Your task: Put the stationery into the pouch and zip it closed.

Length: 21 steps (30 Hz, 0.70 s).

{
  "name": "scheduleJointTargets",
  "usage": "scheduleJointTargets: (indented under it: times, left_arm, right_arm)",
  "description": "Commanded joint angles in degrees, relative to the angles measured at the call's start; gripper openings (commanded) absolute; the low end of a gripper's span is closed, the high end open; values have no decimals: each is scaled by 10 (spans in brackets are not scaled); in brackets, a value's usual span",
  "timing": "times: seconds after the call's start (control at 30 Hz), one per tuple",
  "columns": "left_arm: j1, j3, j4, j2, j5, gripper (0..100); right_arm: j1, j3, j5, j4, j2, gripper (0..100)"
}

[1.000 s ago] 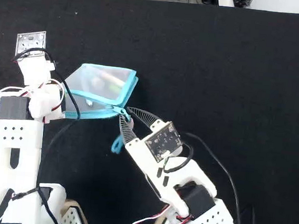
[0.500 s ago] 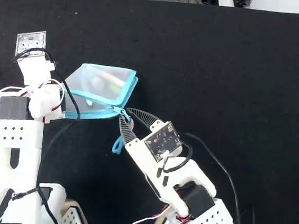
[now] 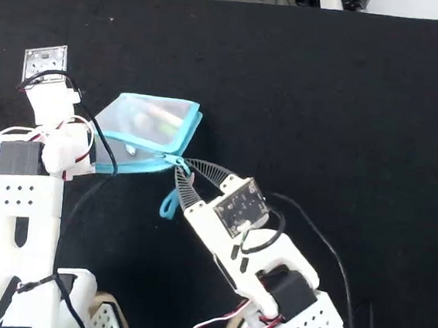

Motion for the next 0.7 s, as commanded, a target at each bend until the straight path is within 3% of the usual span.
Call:
scheduleJointTargets:
  times: [0.0, 0.2, 0.5, 0.67]
  left_arm:
    - [0, -4, -1, 2, -2, 31]
    - [0, -4, 0, 2, -4, 31]
    - [-5, -22, 4, 1, -3, 31]
    - [-4, -75, 47, 1, -2, 31]
  right_arm:
    - [-3, -60, 40, -11, 3, 11]
    - [-4, -135, 103, 35, 44, 11]
    - [-4, -311, 109, 47, 250, 11]
    - [-5, -377, 110, 47, 336, 11]
